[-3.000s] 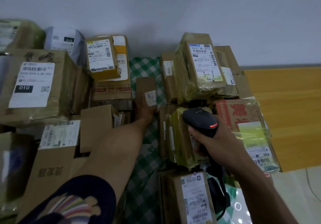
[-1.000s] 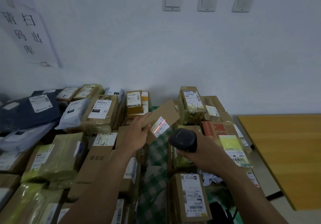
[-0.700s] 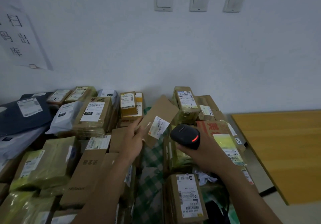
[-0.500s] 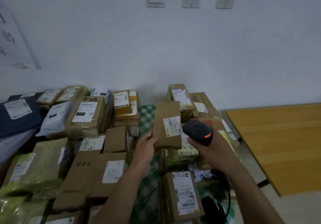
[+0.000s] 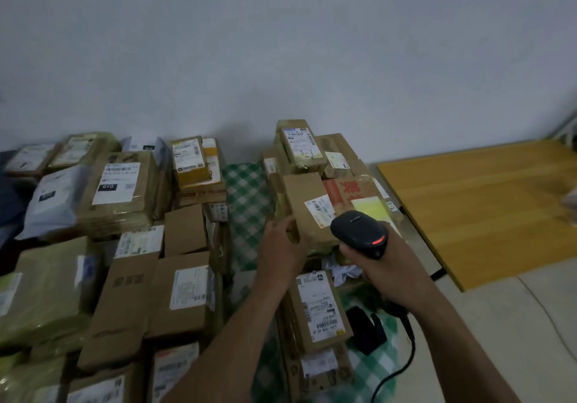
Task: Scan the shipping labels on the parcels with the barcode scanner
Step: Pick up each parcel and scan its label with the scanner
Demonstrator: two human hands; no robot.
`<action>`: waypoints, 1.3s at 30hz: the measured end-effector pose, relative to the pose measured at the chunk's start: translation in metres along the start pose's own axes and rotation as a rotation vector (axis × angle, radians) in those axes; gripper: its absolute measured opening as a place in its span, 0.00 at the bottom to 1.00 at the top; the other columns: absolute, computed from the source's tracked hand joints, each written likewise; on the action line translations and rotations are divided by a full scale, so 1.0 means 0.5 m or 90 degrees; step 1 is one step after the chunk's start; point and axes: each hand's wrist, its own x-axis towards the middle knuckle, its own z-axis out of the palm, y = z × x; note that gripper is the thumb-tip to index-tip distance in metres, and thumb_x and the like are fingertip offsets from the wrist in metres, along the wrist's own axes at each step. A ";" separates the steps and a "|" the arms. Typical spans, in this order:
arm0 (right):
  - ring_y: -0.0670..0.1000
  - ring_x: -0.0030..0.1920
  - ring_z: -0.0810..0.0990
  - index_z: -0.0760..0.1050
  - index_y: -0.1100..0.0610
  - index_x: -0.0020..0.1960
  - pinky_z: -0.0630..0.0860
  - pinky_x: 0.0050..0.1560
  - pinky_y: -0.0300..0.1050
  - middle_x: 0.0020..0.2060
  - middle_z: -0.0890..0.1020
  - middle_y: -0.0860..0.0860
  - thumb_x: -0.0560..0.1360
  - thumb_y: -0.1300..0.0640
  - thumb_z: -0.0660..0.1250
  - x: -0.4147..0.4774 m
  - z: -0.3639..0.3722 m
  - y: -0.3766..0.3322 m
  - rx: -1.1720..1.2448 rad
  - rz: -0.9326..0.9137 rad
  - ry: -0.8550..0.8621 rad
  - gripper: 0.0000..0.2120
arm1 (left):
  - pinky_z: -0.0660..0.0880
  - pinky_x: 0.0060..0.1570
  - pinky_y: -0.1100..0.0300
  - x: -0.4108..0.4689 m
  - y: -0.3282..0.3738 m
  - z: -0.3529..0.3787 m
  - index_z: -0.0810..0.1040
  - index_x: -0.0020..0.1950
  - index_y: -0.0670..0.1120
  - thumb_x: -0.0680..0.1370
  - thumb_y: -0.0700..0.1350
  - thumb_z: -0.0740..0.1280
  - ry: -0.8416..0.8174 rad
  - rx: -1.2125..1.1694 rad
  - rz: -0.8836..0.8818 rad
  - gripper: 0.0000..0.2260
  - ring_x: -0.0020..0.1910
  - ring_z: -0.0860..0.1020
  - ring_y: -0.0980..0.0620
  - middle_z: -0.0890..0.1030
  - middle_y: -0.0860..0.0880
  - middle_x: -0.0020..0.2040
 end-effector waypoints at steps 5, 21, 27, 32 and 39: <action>0.41 0.43 0.81 0.72 0.44 0.67 0.73 0.41 0.33 0.47 0.82 0.41 0.74 0.41 0.76 -0.058 0.014 0.007 0.001 0.010 -0.009 0.25 | 0.70 0.50 0.61 -0.040 -0.005 -0.010 0.74 0.71 0.54 0.81 0.58 0.68 0.021 0.014 0.005 0.20 0.52 0.72 0.58 0.69 0.52 0.67; 0.53 0.31 0.77 0.80 0.53 0.52 0.73 0.36 0.52 0.31 0.79 0.54 0.80 0.50 0.72 -0.214 0.161 0.046 0.078 -0.108 -0.279 0.07 | 0.75 0.63 0.47 -0.450 -0.224 -0.108 0.76 0.69 0.53 0.81 0.54 0.67 0.181 0.195 -0.175 0.17 0.68 0.71 0.45 0.72 0.49 0.69; 0.41 0.35 0.74 0.77 0.45 0.56 0.72 0.43 0.45 0.32 0.76 0.36 0.78 0.45 0.74 -0.248 0.229 0.063 0.068 -0.099 -0.305 0.11 | 0.70 0.70 0.47 -0.486 -0.255 -0.138 0.72 0.75 0.52 0.82 0.50 0.67 0.212 0.239 -0.162 0.21 0.73 0.68 0.44 0.69 0.46 0.75; 0.46 0.30 0.78 0.77 0.45 0.56 0.76 0.36 0.47 0.30 0.79 0.48 0.79 0.48 0.73 -0.284 0.243 0.048 0.054 -0.077 -0.309 0.08 | 0.50 0.81 0.40 -0.460 -0.300 -0.145 0.57 0.83 0.52 0.83 0.47 0.65 0.011 0.366 -0.224 0.30 0.83 0.48 0.41 0.52 0.46 0.85; 0.48 0.34 0.79 0.78 0.54 0.61 0.75 0.38 0.46 0.33 0.79 0.44 0.76 0.43 0.75 -0.303 0.282 0.054 0.043 -0.017 -0.240 0.20 | 0.51 0.80 0.43 -0.493 -0.288 -0.145 0.57 0.83 0.61 0.86 0.49 0.59 0.011 0.303 -0.209 0.26 0.83 0.41 0.42 0.41 0.50 0.85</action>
